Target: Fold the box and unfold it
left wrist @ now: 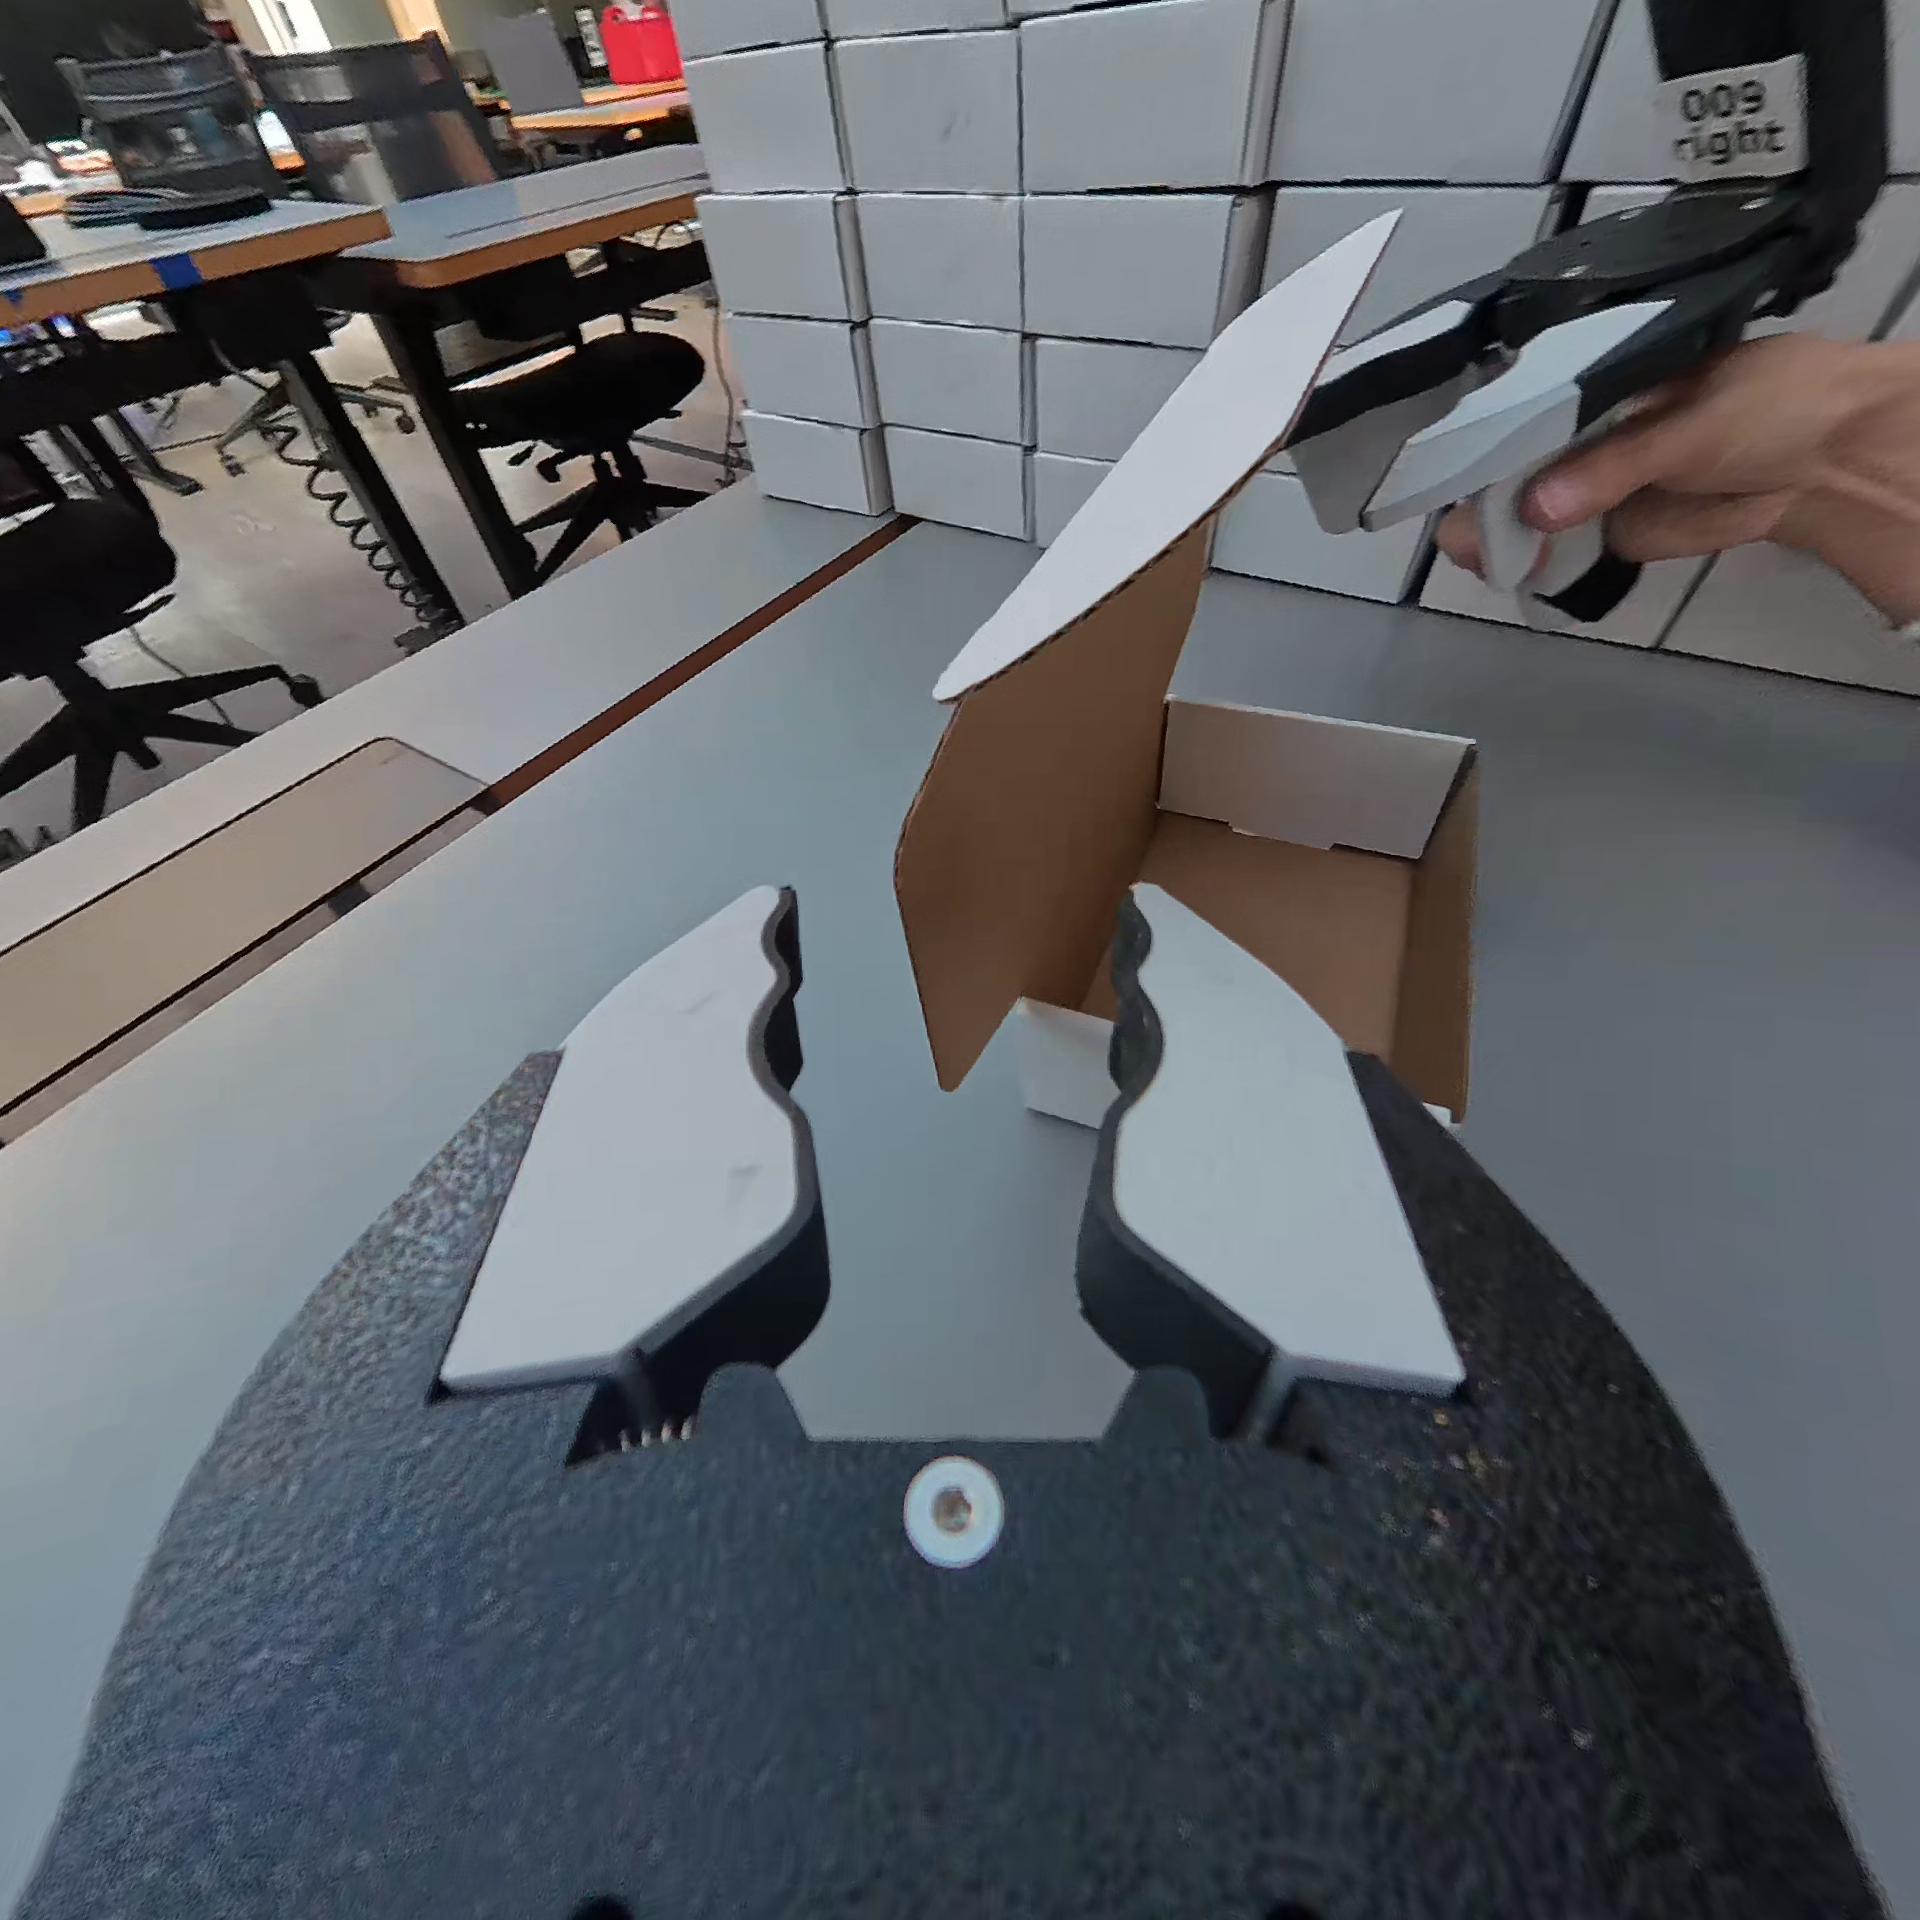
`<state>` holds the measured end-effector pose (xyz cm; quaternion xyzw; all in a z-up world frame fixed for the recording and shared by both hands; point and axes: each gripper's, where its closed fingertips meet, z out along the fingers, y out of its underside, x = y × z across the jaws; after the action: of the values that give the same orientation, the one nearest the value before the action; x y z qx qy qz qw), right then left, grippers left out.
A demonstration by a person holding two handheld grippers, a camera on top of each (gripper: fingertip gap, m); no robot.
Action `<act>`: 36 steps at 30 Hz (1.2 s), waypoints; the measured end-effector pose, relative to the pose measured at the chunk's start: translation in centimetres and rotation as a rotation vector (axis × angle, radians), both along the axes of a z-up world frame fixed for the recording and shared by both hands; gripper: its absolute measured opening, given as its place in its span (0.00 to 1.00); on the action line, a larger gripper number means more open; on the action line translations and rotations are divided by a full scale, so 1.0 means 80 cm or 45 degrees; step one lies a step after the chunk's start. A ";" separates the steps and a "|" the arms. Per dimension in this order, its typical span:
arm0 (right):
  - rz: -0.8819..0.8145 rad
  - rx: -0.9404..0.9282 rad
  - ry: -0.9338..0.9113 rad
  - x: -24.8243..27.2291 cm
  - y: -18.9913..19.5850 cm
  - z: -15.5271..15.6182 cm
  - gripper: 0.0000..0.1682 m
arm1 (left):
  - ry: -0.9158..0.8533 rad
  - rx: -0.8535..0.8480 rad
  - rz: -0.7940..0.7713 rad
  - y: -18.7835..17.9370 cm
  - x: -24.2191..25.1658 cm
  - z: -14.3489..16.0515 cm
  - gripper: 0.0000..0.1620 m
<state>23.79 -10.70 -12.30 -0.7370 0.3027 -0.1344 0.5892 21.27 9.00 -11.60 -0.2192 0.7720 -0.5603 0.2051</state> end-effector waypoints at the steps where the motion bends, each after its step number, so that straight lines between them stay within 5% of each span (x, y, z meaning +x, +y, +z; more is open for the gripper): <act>1: 0.059 0.018 -0.045 0.004 0.002 0.005 0.48 | -0.001 -0.011 -0.059 -0.003 0.000 0.003 0.33; 12: 0.554 0.047 -0.276 0.008 0.015 0.031 0.27 | 0.008 -0.084 -0.360 -0.011 0.003 0.014 0.10; 18: 0.569 0.003 -0.316 0.021 0.017 0.030 0.05 | 0.050 -0.053 -0.416 -0.007 0.012 0.008 0.02; 25: 0.572 -0.033 -0.279 0.021 0.026 0.029 0.03 | 0.069 -0.029 -0.457 0.004 0.018 0.006 0.01; 32: 0.269 -0.083 -0.238 0.036 0.051 0.030 0.01 | 0.120 -0.032 -0.221 0.028 0.039 0.005 0.01; 36: 0.033 0.022 -0.176 0.047 0.072 0.036 0.01 | 0.139 -0.039 0.157 0.043 0.061 0.005 0.01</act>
<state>27.56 -4.96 -9.39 -0.7247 0.2530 -0.1746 0.6167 26.19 12.47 -11.23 -0.2998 0.7584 -0.5456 0.1933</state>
